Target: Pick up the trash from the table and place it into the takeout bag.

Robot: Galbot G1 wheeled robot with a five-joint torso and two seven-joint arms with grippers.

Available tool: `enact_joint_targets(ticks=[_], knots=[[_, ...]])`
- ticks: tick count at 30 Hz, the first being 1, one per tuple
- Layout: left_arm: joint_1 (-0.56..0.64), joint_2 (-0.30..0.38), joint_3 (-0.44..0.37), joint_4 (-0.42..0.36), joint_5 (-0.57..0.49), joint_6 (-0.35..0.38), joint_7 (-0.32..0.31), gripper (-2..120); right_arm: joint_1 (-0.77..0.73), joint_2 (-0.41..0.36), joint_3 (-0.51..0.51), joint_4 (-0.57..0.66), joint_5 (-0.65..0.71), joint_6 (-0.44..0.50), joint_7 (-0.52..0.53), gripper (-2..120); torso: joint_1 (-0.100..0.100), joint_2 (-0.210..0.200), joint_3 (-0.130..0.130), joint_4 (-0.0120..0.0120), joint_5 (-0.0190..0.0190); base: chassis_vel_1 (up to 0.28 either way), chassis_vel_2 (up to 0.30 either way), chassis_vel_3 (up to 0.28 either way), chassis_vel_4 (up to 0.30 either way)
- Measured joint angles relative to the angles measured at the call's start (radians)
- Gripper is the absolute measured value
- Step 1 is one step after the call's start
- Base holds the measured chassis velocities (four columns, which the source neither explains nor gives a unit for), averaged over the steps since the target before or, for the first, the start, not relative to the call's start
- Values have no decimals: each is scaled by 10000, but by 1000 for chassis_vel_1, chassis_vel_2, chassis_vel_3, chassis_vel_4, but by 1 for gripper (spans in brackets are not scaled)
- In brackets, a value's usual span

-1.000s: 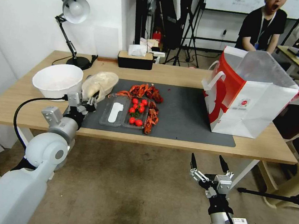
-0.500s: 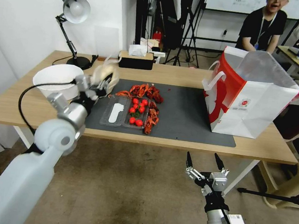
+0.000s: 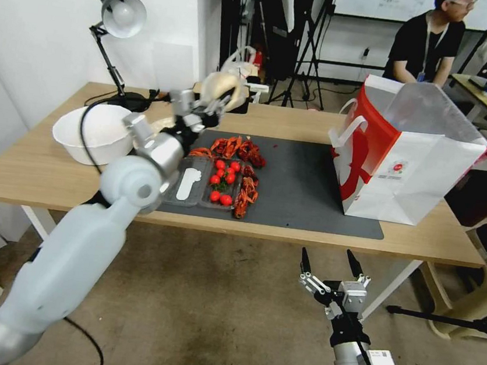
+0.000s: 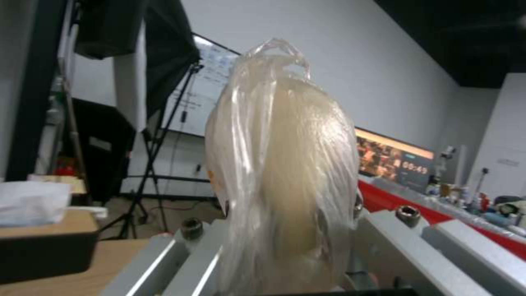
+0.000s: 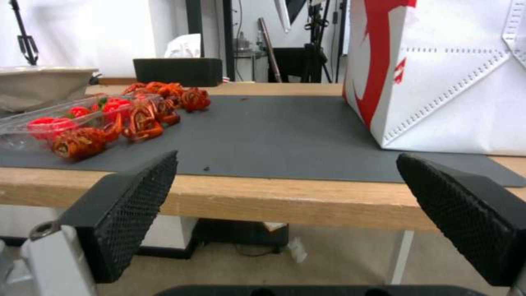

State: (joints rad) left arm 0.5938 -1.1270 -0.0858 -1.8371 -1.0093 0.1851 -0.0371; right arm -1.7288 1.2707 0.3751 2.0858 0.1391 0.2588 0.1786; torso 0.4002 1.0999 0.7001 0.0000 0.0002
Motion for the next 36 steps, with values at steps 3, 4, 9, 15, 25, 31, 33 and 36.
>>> enact_joint_targets(ticks=[3,4,9,15,25,31,33,36], knots=[[-763,-452,669,594,-4,-34,63,8,-46,35,64,16,-17,8,-1,100,-1,0,-1,2,1,0,0,0,0],[-763,-452,669,594,-4,-34,63,8,-46,35,64,16,-17,8,-1,100,-1,0,-1,2,1,0,0,0,0],[-1785,-1174,1572,1519,1,-138,178,8,-99,107,118,43,-48,20,-1,100,0,0,-1,0,0,0,0,0,0],[-2787,-1812,2550,2463,36,-277,295,8,-132,158,158,46,-79,37,-1,100,-1,0,0,1,0,0,0,0,0],[-4190,-2749,3732,3831,203,-464,585,8,-81,76,155,-79,-58,56,-1,100,-2,0,0,1,0,0,0,0,0],[-4666,-3327,4258,4555,371,-586,748,8,-72,59,170,-184,-23,120,-4,100,-2,0,0,0,0,0,0,0,0],[-4838,-3537,4473,4914,440,-666,778,8,-57,48,171,-230,-16,151,-7,100,-2,1,-1,-3,0,0,0,0,0],[-5030,-3780,4728,5391,610,-803,843,8,-5,0,148,-280,1,165,-9,100,-1,0,0,-2,0,0,0,0,0]])
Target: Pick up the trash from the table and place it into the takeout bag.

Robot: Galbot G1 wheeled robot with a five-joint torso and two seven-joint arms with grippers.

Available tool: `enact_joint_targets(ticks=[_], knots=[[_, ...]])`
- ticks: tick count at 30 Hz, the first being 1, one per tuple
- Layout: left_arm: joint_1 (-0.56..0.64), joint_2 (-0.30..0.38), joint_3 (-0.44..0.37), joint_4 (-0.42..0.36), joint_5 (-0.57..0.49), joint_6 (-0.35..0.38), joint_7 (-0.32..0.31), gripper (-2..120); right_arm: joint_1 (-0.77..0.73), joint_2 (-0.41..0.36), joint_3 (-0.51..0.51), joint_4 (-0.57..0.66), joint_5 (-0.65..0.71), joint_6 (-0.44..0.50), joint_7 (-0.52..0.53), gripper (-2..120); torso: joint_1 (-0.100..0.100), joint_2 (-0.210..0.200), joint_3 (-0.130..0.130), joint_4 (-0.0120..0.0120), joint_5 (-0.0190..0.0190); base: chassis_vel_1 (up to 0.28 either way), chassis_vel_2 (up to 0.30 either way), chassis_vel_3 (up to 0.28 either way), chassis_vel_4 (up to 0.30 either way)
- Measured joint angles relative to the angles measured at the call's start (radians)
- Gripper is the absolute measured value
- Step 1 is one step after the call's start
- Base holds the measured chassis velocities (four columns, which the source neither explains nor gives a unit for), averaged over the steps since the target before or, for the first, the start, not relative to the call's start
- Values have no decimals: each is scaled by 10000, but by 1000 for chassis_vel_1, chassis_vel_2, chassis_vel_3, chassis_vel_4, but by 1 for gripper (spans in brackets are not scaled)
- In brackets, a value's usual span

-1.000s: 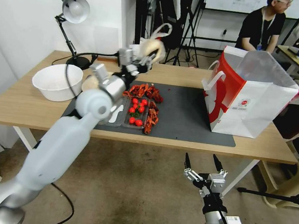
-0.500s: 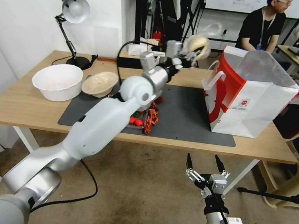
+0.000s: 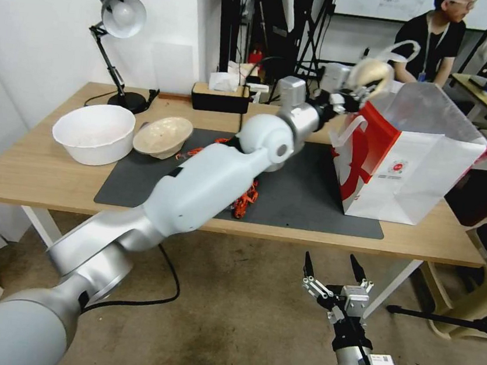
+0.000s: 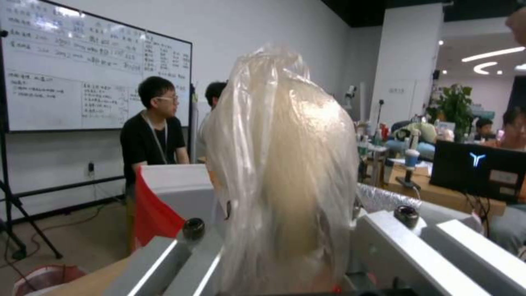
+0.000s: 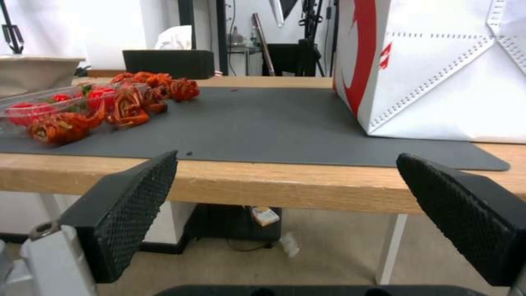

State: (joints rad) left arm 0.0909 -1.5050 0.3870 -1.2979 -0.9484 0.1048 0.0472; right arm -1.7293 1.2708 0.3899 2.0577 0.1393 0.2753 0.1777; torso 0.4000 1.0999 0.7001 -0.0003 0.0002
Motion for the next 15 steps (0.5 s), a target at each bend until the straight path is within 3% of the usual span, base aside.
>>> enact_joint_targets(ticks=[7,15], knots=[[-428,-637,201,888,409,-137,226,8,-7,-105,41,-149,144,106,-13,100,-1,0,-2,2,0,0,0,0,0],[-543,-757,659,1218,1539,-273,551,8,20,-125,62,-221,218,156,-23,100,0,0,-1,3,-1,0,0,0,0]])
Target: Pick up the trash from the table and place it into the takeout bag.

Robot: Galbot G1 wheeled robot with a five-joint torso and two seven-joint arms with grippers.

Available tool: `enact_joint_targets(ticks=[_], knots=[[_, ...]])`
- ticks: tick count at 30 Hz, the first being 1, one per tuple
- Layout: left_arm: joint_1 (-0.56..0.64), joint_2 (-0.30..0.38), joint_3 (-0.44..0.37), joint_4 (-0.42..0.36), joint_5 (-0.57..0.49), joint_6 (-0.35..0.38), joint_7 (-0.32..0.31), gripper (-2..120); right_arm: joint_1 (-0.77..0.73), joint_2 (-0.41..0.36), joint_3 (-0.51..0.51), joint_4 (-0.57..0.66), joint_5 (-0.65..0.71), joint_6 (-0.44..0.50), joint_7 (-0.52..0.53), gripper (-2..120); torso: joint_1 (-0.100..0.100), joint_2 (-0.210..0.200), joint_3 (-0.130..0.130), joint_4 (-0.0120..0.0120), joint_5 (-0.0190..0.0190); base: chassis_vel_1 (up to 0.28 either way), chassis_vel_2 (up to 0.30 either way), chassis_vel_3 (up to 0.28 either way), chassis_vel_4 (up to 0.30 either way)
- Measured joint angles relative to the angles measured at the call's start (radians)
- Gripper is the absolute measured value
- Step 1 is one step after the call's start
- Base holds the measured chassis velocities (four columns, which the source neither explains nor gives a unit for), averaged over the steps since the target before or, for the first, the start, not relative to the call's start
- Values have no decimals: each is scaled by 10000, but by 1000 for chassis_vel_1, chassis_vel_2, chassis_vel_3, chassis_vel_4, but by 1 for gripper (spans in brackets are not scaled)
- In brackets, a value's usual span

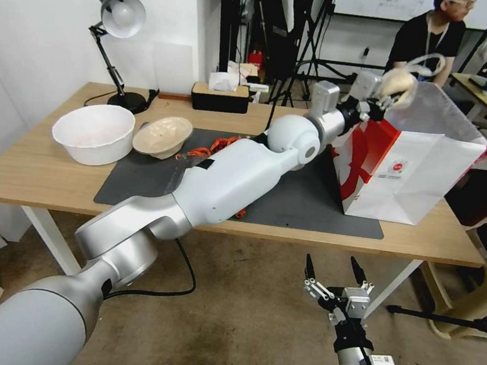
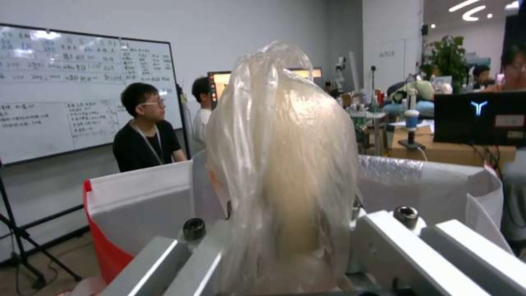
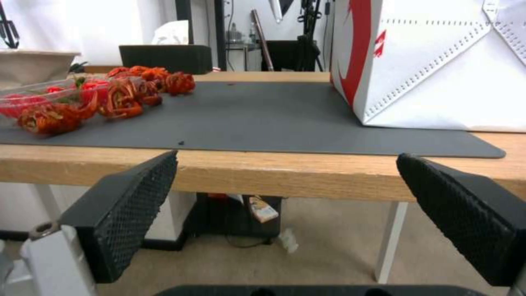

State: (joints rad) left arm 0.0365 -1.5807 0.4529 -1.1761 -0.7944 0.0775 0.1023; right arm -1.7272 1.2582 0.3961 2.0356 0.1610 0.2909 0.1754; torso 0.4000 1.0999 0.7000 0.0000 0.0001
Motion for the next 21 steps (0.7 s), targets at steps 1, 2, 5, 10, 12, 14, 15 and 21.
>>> enact_joint_targets(ticks=[1,2,5,10,12,14,15,21], knots=[[-11,-24,9,34,157,-21,7,10,5,2,1,-8,1,10,-1,100,0,0,0,1,0,0,0,0,0],[-11,-24,9,34,157,-21,7,10,5,2,1,-8,1,10,-1,100,0,0,0,1,0,0,0,0,0],[-41,-67,9,74,333,-32,32,17,10,11,1,-24,3,28,-3,100,0,0,0,1,0,0,0,0,0],[-136,-58,178,101,516,-37,39,38,-43,27,22,12,3,97,-9,100,0,2,0,-1,-1,0,0,0,0],[-132,3,274,86,565,-51,63,50,-71,29,60,62,4,107,-10,100,0,1,0,1,-1,0,0,0,0],[-123,14,281,73,569,-52,66,55,-75,28,64,66,3,109,-10,100,0,2,0,1,-1,0,0,0,0],[-115,27,282,55,569,-53,66,59,-81,27,67,66,3,110,-10,100,0,1,0,0,-1,0,0,0,0],[-166,87,277,-48,546,-47,35,80,-76,41,42,72,-4,110,-10,100,0,1,0,0,-1,0,0,0,0]])
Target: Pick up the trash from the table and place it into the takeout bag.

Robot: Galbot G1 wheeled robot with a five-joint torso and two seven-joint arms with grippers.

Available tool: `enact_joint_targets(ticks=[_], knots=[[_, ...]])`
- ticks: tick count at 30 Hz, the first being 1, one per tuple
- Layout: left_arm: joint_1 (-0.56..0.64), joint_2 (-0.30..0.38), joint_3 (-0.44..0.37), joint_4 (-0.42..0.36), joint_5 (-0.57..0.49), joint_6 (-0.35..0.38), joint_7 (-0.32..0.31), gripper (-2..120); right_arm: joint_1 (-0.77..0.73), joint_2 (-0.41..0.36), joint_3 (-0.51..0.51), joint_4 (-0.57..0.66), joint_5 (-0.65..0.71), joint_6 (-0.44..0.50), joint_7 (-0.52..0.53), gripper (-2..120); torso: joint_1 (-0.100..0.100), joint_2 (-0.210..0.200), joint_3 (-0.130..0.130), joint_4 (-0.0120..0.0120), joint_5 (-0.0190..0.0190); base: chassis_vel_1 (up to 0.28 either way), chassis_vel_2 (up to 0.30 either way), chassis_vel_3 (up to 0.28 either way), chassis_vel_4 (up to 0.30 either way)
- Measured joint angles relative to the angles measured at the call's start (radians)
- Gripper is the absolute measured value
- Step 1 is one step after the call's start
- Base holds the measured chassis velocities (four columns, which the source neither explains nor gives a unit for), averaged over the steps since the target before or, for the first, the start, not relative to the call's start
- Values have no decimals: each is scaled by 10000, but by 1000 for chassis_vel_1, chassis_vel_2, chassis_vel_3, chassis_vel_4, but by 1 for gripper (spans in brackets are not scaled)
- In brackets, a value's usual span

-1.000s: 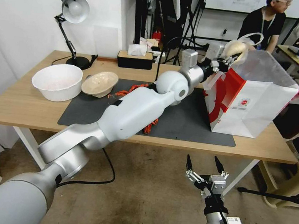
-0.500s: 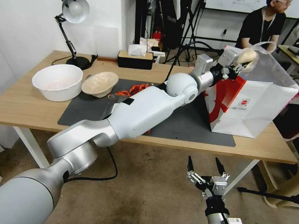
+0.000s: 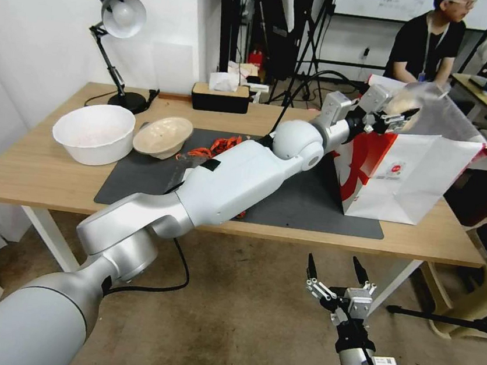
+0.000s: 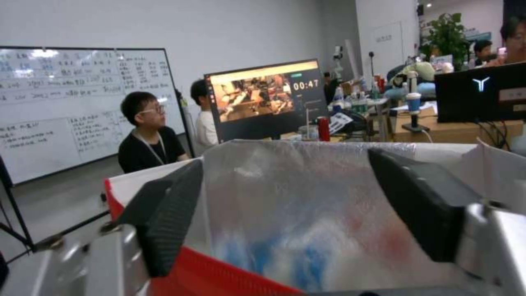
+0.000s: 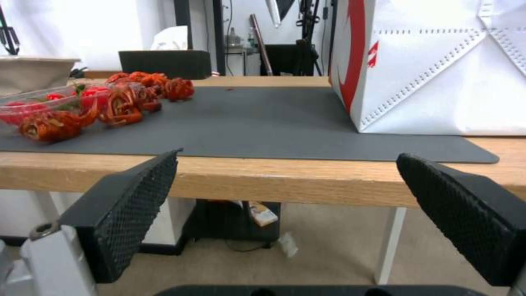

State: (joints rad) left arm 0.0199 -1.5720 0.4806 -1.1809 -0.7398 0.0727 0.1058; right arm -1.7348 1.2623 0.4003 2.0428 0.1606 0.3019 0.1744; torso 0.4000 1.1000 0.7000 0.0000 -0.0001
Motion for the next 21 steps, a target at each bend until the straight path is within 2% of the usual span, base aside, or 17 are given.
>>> enact_joint_targets(ticks=[1,2,4,5,6,15,19,21], knots=[[-3,5,-4,-11,-4,1,-5,81,2,5,-5,0,-1,0,0,100,0,1,0,0,0,0,0,0,0],[-19,35,-33,-77,-23,15,-30,89,6,20,-23,4,-7,-1,0,100,0,0,0,-1,1,0,0,0,0],[-20,43,-45,-93,-28,16,-38,89,6,22,-25,5,-9,-2,0,100,0,1,0,-1,1,0,0,0,0],[-23,87,-89,-157,-48,24,-76,97,9,32,-31,6,-15,-5,-2,100,0,1,0,0,0,0,0,0,0],[-23,122,-146,-211,-59,37,-119,99,8,41,-34,6,-20,-7,-4,100,0,0,1,0,0,0,0,0,0],[240,438,-531,-822,-144,160,-396,100,-21,77,-38,20,-32,-8,-8,100,0,1,0,-3,0,0,0,0,0],[467,743,-712,-1277,-228,263,-461,100,-35,90,-41,20,-35,-8,-11,100,0,0,0,0,0,0,0,0,0],[771,1116,-967,-1788,-250,329,-481,100,-38,102,-56,10,-39,-8,-15,100,0,1,0,-2,-1,0,0,0,0]])
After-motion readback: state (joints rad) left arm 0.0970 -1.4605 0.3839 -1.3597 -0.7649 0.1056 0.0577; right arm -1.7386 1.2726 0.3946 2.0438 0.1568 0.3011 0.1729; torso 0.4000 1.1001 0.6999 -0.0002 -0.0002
